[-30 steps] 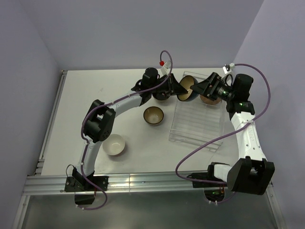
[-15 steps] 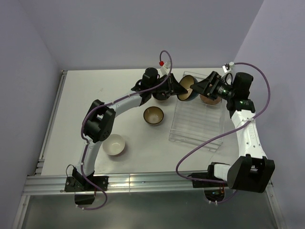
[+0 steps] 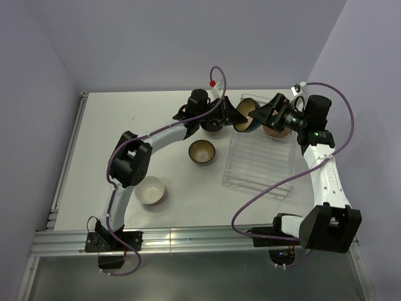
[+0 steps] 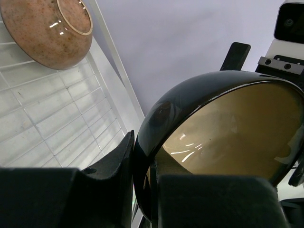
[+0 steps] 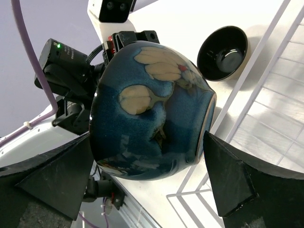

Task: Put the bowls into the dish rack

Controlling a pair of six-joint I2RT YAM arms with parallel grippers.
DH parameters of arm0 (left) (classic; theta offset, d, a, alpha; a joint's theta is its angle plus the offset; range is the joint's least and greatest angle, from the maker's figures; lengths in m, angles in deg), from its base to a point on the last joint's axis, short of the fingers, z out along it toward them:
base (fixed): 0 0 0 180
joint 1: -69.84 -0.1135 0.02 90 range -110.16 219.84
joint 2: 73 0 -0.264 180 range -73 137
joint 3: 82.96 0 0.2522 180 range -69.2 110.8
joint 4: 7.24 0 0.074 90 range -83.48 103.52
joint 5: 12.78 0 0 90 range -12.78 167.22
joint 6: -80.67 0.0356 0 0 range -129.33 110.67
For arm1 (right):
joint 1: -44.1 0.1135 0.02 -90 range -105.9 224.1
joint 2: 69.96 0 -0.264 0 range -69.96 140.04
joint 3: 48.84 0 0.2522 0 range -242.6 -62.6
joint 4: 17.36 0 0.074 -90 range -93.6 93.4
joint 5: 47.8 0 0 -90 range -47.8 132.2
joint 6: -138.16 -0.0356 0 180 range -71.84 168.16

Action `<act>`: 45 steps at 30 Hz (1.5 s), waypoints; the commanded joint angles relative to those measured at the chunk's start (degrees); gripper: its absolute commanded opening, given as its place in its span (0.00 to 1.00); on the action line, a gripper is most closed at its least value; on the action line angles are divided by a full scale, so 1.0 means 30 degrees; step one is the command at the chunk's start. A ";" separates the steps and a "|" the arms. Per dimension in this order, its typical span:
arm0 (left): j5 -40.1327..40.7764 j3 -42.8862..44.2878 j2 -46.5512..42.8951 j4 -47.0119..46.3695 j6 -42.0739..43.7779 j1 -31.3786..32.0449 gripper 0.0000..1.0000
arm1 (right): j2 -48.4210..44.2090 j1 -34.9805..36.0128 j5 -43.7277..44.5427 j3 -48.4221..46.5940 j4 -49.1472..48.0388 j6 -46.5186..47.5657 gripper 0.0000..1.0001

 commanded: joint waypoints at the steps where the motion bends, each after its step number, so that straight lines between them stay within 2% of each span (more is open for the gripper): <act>1: -0.0388 0.0465 -0.0683 -0.2554 -0.0852 0.0198 0.00 | -0.0154 0.0272 -0.0107 -0.0287 -0.0103 -0.0039 1.00; 8: -0.0387 0.0670 -0.0566 -0.2525 -0.0852 0.0198 0.00 | -0.0241 0.0302 -0.0136 -0.0113 -0.0657 -0.0184 1.00; 10: -0.0359 0.0612 -0.0537 -0.2467 -0.0852 0.0227 0.00 | -0.0213 0.0331 -0.0253 -0.0025 -0.0776 -0.0214 0.95; 13: -0.0329 0.0553 -0.0537 -0.2467 -0.0910 0.0227 0.00 | -0.0125 0.0331 -0.0254 0.0063 -0.0806 -0.0186 0.80; 14: -0.0329 0.0553 -0.0595 -0.2437 -0.0881 0.0227 0.00 | -0.0124 0.0360 -0.0196 0.0064 -0.0689 -0.0098 0.68; 16: -0.0329 0.0553 -0.0595 -0.2349 -0.0764 0.0227 0.02 | -0.0095 0.0331 -0.0020 -0.0082 -0.0601 0.0048 0.59; 19: -0.0300 0.0612 -0.0624 -0.1911 -0.0530 0.0227 0.11 | -0.0095 0.0360 0.0156 -0.0229 -0.0454 0.0225 0.33; 20: -0.0242 0.0583 -0.0653 -0.1794 -0.0384 0.0256 0.19 | -0.0124 0.0331 0.0156 -0.0287 -0.0338 0.0341 0.13; 21: -0.0213 0.0553 -0.0683 -0.1734 -0.0296 0.0228 0.23 | -0.0153 0.0331 0.0272 -0.0375 -0.0279 0.0400 0.05; 22: -0.0212 0.0495 -0.0654 -0.1676 -0.0237 0.0227 0.31 | -0.0154 0.0331 0.0273 -0.0463 -0.0249 0.0430 0.00; 25: -0.0212 0.0407 -0.0566 -0.1646 -0.0207 0.0140 0.38 | -0.0241 0.0302 0.0360 -0.0552 -0.0220 0.0314 0.00; 33: 0.0050 0.0085 -0.0682 -0.1296 0.0085 -0.0094 0.48 | -0.0359 -0.0342 0.0771 -0.1018 0.0014 0.0049 0.00; 37: 0.0285 -0.0266 -0.1209 -0.0476 0.0641 -0.0445 0.60 | -0.0417 -0.0986 0.1356 -0.1547 0.0979 0.0749 0.00; 39: 0.0286 -0.0501 -0.1385 -0.0182 0.1022 -0.0592 0.62 | -0.0417 -0.1279 0.1941 -0.1839 0.1711 0.1102 0.00; 40: 0.0460 -0.0589 -0.1618 0.0109 0.1139 -0.0767 0.72 | -0.0417 -0.1367 0.2059 -0.1928 0.1975 0.1452 0.00; 43: 0.0666 -0.1144 -0.2145 0.0403 0.1637 -0.1118 0.85 | -0.0388 -0.1602 0.2821 -0.2192 0.3233 0.2009 0.00; 45: 0.0725 -0.1263 -0.2584 0.0609 0.1901 -0.1440 0.90 | -0.0446 -0.1632 0.3523 -0.2309 0.3646 0.2536 0.00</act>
